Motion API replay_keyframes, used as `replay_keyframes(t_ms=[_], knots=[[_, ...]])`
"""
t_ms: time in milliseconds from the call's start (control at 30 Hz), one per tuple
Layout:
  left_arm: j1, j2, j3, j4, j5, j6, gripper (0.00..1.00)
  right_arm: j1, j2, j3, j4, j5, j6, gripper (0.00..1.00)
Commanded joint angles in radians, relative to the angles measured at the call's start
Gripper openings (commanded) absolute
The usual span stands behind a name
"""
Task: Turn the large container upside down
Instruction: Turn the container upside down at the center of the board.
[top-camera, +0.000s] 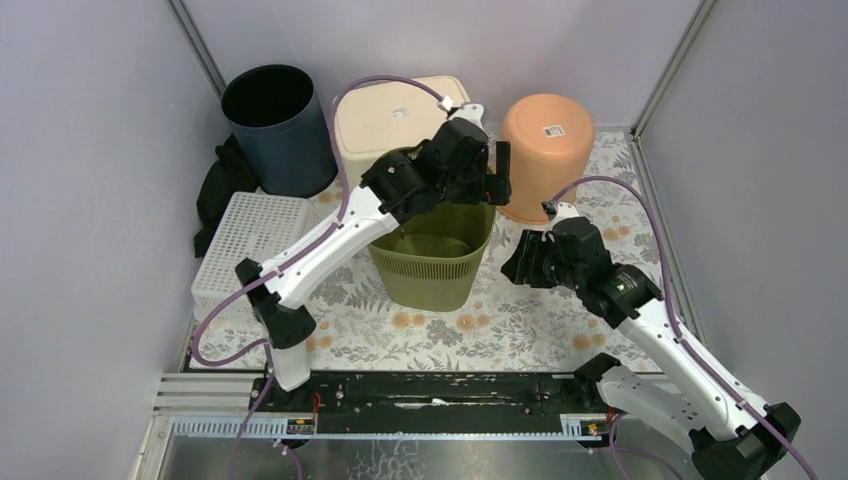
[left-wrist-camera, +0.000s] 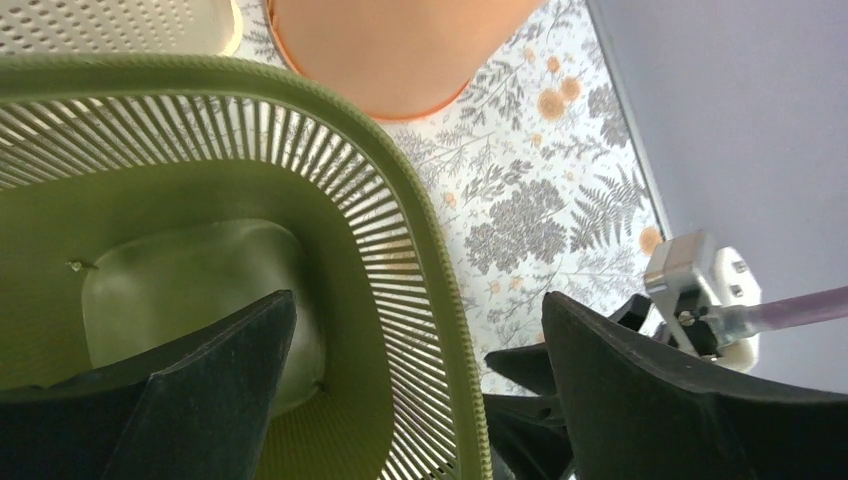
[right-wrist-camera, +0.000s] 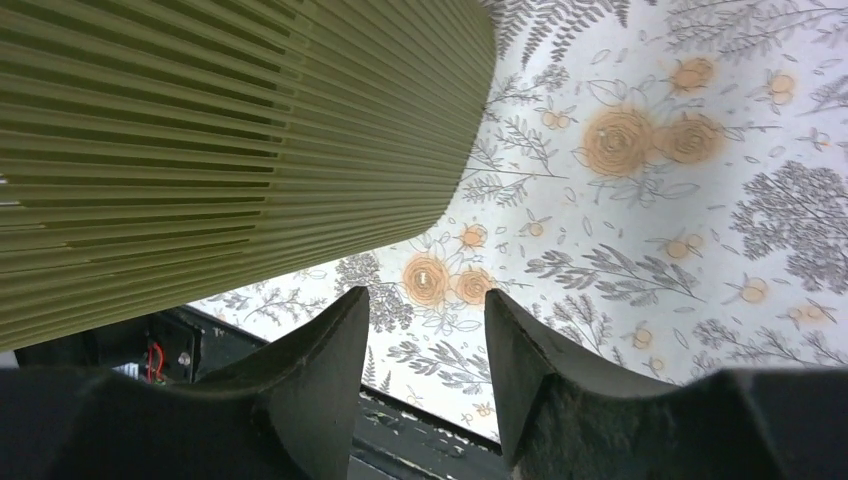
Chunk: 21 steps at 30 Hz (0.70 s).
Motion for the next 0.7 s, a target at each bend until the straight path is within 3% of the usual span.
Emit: replay_keyframes(t_ms=[0, 300, 433, 667], knots=[[-0.053, 0.058, 0.075, -0.117, -0.049, 0.038, 1.0, 0.004, -0.022, 0.054, -0.092, 0.102, 0.001, 0.52], [-0.106, 0.132, 0.126, -0.19, -0.152, 0.028, 0.99, 0.004, -0.06, 0.043, -0.106, 0.1, -0.004, 0.49], [-0.112, 0.162, 0.138, -0.227, -0.163, 0.018, 0.93, 0.004, -0.061, 0.042, -0.106, 0.096, -0.011, 0.47], [-0.112, 0.197, 0.194, -0.311, -0.121, 0.018, 0.74, 0.004, -0.069, 0.037, -0.107, 0.085, -0.016, 0.45]])
